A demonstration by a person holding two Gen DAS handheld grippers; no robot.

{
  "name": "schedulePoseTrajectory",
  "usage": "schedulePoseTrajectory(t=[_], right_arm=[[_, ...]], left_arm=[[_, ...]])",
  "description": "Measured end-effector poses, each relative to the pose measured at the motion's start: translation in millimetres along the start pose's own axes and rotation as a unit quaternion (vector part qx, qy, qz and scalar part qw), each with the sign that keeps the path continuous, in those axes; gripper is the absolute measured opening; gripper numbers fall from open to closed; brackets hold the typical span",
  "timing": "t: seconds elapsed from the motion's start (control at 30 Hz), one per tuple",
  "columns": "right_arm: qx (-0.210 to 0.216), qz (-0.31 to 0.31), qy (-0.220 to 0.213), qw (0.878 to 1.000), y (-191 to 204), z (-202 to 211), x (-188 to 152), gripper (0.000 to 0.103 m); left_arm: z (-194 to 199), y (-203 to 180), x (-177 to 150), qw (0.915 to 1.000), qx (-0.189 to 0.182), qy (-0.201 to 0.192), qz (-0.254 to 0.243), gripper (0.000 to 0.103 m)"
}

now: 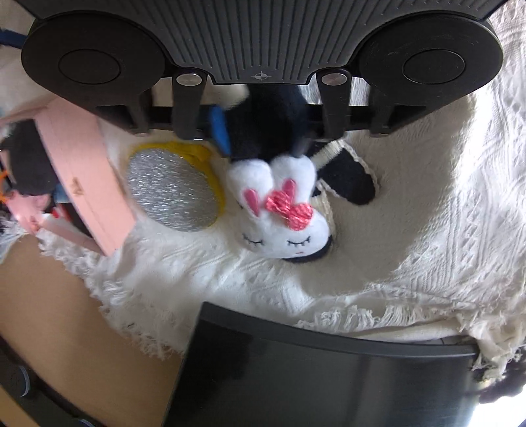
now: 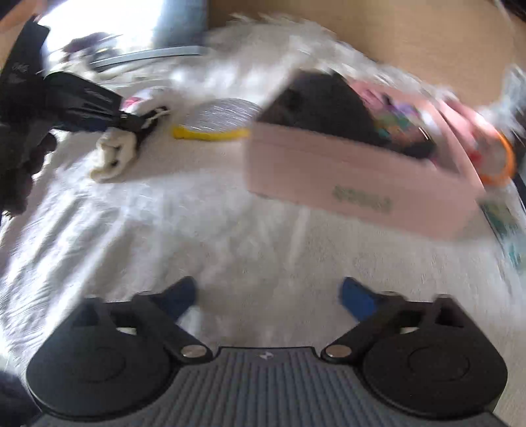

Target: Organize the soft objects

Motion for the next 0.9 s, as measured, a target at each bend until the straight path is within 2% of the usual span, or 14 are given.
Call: schedulePoseTrajectory(t=[0.07, 0.13, 0.23, 0.33, 0.47, 0.53, 0.6, 0.67, 0.77, 0.9], right_arm=[[0.009, 0.028, -0.034, 0.999, 8.2, 11.5, 26.1, 0.087], [0.02, 0.049, -0.062, 0.997, 17.6, 18.1, 62.0, 0.087], [0.034, 0.066, -0.06, 0.995, 31.5, 6.9, 126.1, 0.087], [0.057, 0.059, -0.013, 0.997, 45.0, -33.2, 186.2, 0.087], [0.003, 0.038, 0.05, 0.998, 48.7, -119.3, 235.1, 0.087], [-0.025, 0.024, 0.077, 0.996, 45.9, -157.9, 244.2, 0.085], [-0.042, 0.009, 0.103, 0.994, 41.8, -185.3, 244.0, 0.074], [-0.031, -0.015, 0.127, 0.991, 38.8, -198.3, 238.8, 0.069], [0.0, -0.042, 0.142, 0.989, 39.0, -190.6, 223.6, 0.067], [0.041, -0.026, 0.164, 0.985, 50.9, -158.3, 188.6, 0.065]], left_arm=[[13.2, -2.6, -0.9, 0.9998, -0.015, -0.001, -0.01, 0.022], [27.7, -5.9, -5.0, 0.9995, -0.007, 0.001, -0.03, 0.022], [38.8, -3.3, -16.1, 0.9995, -0.01, 0.017, -0.025, 0.022], [45.5, 1.2, -25.6, 0.9996, -0.013, 0.02, -0.014, 0.023], [47.6, 3.2, -29.7, 0.9997, -0.021, 0.014, -0.003, 0.027], [45.4, 3.1, -30.6, 0.9997, -0.023, 0.012, -0.003, 0.027], [46.8, 4.7, -32.3, 0.9995, -0.029, 0.007, -0.009, 0.028], [48.5, 7.3, -33.8, 0.9992, -0.04, 0.002, -0.009, 0.028], [53.3, 14.3, -35.8, 0.9982, -0.061, -0.003, -0.002, 0.028], [59.2, 23.5, -34.1, 0.9964, -0.084, -0.003, 0.013, 0.029]])
Point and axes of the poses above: each gripper's, at about its wrist camera, not at the fingertips, and z roughly against the way its jaws point, y to its left, x to its top, the point moved 8 cm from there along -z, roughly the way its jaws point, and after that the axes turned 1 degree about -x, right-handed, at the moved point
